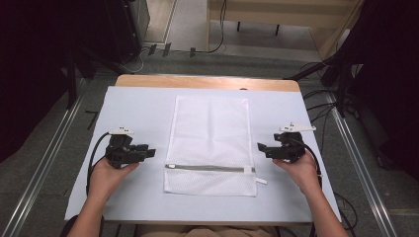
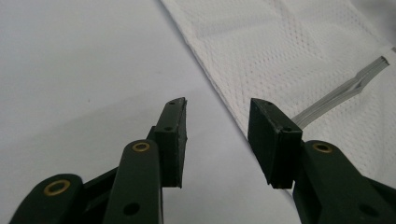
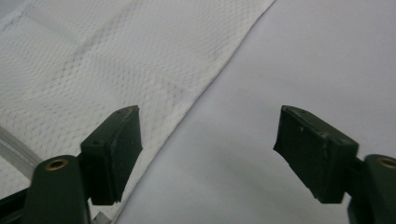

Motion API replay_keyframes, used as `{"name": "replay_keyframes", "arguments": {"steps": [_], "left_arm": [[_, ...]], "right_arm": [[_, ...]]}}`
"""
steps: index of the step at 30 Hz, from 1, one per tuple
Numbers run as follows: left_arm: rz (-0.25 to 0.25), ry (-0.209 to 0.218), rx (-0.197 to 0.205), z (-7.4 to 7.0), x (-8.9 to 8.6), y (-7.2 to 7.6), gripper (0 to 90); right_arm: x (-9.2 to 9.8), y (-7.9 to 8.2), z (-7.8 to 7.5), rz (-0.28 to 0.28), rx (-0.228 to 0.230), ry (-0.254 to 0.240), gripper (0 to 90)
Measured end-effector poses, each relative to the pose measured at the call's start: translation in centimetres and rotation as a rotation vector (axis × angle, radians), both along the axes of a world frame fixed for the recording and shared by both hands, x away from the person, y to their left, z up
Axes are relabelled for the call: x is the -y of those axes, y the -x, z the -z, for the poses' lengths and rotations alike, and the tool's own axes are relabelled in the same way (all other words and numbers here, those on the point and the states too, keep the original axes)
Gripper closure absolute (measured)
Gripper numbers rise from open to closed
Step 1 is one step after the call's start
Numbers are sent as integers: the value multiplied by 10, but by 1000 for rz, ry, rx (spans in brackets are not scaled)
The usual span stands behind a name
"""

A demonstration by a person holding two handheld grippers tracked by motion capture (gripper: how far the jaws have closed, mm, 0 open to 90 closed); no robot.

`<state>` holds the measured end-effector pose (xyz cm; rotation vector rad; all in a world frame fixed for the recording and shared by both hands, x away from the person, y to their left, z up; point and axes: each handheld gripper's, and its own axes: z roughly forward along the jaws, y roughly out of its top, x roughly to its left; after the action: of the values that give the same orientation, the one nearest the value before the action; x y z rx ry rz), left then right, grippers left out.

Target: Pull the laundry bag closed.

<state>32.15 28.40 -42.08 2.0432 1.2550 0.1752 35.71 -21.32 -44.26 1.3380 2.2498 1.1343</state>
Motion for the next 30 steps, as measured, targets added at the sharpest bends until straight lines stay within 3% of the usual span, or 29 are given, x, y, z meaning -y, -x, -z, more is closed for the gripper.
{"name": "replay_keyframes", "arguments": {"steps": [2, 4, 6, 9, 19, 24, 30], "left_arm": [[5, -3, -7, 1, 1, -1, 478], [40, 17, -31, 2, 4, -3, 474], [47, 5, -24, 2, 7, -3, 461], [52, 3, -31, 1, 9, -4, 429], [54, 1, -34, 2, 12, -7, 428], [39, 48, -43, 1, 12, -9, 400], [42, 40, -49, 1, 12, -10, 397]], "right_arm": [[-2, 1, 1, -16, -2, 7, 299], [-4, 2, 2, -32, -6, 24, 358], [-6, 1, 2, -38, -10, 26, 386], [-7, 0, 2, -52, -38, -11, 448], [-9, 3, 0, -73, -48, -18, 500], [-7, 3, -1, -83, -77, -55, 527], [-7, 4, 0, -90, -79, -35, 528]]}}
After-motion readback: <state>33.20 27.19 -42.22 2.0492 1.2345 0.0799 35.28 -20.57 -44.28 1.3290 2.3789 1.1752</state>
